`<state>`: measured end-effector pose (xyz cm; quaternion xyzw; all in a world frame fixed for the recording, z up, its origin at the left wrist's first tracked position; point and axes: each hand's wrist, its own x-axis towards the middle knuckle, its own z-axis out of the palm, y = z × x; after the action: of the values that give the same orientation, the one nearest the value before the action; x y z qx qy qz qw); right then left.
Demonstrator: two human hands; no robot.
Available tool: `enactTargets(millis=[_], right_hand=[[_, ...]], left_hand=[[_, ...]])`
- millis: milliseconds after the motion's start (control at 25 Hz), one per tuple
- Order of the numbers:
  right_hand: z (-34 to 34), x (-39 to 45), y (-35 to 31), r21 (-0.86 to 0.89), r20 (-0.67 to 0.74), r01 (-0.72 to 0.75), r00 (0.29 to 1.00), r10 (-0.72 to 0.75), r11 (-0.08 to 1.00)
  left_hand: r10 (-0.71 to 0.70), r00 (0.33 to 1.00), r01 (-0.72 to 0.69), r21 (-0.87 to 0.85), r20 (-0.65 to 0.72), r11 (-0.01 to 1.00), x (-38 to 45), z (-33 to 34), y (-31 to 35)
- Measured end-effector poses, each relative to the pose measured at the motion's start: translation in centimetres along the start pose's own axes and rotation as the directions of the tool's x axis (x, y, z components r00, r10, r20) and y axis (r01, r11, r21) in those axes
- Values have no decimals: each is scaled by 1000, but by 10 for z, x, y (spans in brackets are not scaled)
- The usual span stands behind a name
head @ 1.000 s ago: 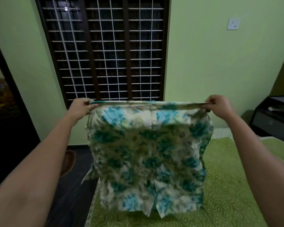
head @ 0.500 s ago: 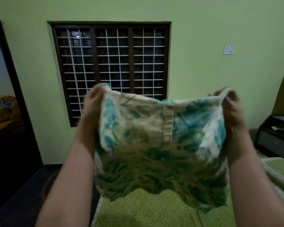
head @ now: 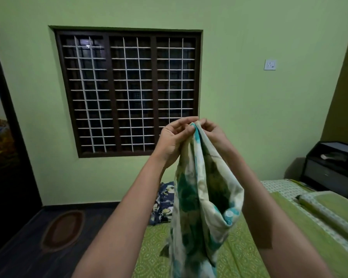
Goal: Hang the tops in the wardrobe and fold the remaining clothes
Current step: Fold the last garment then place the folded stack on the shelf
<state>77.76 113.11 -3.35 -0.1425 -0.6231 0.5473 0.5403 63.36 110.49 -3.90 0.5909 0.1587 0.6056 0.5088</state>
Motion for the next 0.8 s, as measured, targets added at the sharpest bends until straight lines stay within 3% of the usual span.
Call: enactTargets(millis=[80,160,240,280,320,360,400,440,480,520,640,720,800], right_hand=[[-3,-1,0,-111,14,-77,997,79,991],[-7,-2,2,-274,-19,-61,998,58,960],[-10,-10,2,-487,-74,57,992,-105,872],[-12,-16,0,-648,-26,151,975,-220,747],[-14,-22,-3,-838,107,240,953,-284,490],[-16,-27,-4,-941,276,309,938,-212,141],[-19,-32,-5,-920,362,353,932,-26,-170],[-23,-38,-6,-837,347,386,922,169,-388],[-30,-43,-3,-766,286,402,912,294,-501],[-36,-49,-3,-740,220,398,905,364,-543],[-53,-57,-7,-888,-14,147,938,346,-435],[-58,-59,-7,-898,-183,-11,919,350,-440],[-60,-71,3,-869,-336,-111,848,410,-482]], left_hand=[[-62,998,61,81,2,995,1,-3,0],[-96,994,103,217,-44,971,0,-9,0],[-43,989,83,295,-140,952,-2,-19,-5],[-14,980,74,299,-198,951,-2,-25,-7],[6,970,67,288,-245,955,-2,-33,-8],[22,961,59,283,-276,957,-1,-41,-9],[43,953,49,294,-301,955,0,-50,-9],[80,940,44,349,-332,936,1,-60,-8],[131,919,50,441,-372,896,3,-71,-9],[189,893,78,553,-409,829,3,-82,-9],[285,862,188,786,-419,589,-9,-99,-22],[230,893,231,833,-386,502,-24,-95,-38],[146,926,250,853,-349,459,-40,-85,-53]])
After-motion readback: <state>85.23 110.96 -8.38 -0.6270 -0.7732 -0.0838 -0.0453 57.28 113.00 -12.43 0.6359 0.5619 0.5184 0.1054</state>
